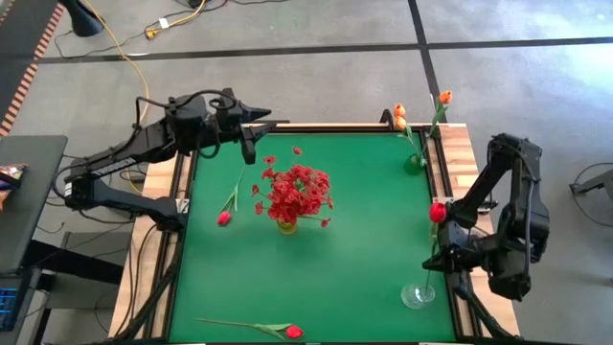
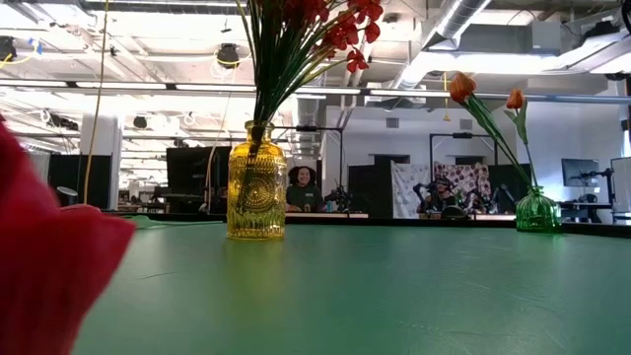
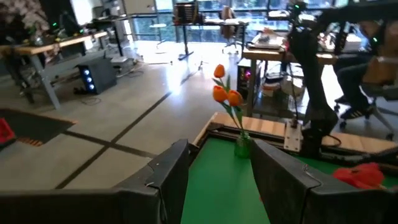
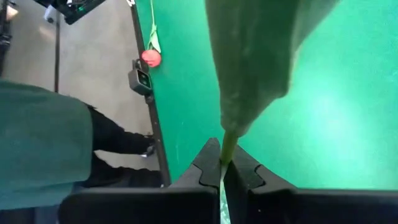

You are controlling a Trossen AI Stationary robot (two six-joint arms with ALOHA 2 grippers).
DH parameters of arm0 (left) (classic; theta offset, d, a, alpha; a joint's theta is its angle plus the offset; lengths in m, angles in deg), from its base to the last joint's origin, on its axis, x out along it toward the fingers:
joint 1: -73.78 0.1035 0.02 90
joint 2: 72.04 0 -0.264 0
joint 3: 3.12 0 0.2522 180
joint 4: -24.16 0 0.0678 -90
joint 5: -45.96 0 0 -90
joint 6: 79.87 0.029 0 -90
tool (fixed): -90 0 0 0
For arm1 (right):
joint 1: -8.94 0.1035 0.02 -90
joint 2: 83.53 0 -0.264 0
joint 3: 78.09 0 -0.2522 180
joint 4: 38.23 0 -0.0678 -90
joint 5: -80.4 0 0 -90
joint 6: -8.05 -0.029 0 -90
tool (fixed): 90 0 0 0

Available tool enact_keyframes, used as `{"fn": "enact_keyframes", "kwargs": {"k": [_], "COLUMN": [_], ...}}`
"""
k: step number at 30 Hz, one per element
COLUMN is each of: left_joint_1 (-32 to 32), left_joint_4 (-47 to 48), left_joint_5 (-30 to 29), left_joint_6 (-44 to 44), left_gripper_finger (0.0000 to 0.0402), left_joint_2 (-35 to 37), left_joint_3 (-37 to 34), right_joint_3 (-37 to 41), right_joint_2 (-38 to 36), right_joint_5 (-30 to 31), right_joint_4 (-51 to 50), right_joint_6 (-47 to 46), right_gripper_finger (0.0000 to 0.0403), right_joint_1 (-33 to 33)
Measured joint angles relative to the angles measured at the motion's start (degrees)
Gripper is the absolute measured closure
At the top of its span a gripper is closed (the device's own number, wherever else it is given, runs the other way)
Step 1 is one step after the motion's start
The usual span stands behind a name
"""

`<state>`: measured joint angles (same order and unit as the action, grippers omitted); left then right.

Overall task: Sort flowers into vase by color
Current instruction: Put the top red flower into the transparent vase

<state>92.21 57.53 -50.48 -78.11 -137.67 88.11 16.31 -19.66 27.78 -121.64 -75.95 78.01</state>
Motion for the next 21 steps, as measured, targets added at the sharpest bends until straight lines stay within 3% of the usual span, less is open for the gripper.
{"fn": "enact_keyframes", "kwargs": {"k": [21], "left_joint_1": [2.1], "left_joint_4": [0.24], "left_joint_5": [0.0], "left_joint_6": [-1.62], "left_gripper_finger": [0.024], "left_joint_2": [0.0], "left_joint_3": [0.0], "right_joint_3": [0.02], "right_joint_2": [8.18], "right_joint_5": [0.31], "right_joint_4": [-2.16], "right_joint_6": [-3.53], "right_gripper_finger": [0.0362], "right_joint_1": [1.64]}}
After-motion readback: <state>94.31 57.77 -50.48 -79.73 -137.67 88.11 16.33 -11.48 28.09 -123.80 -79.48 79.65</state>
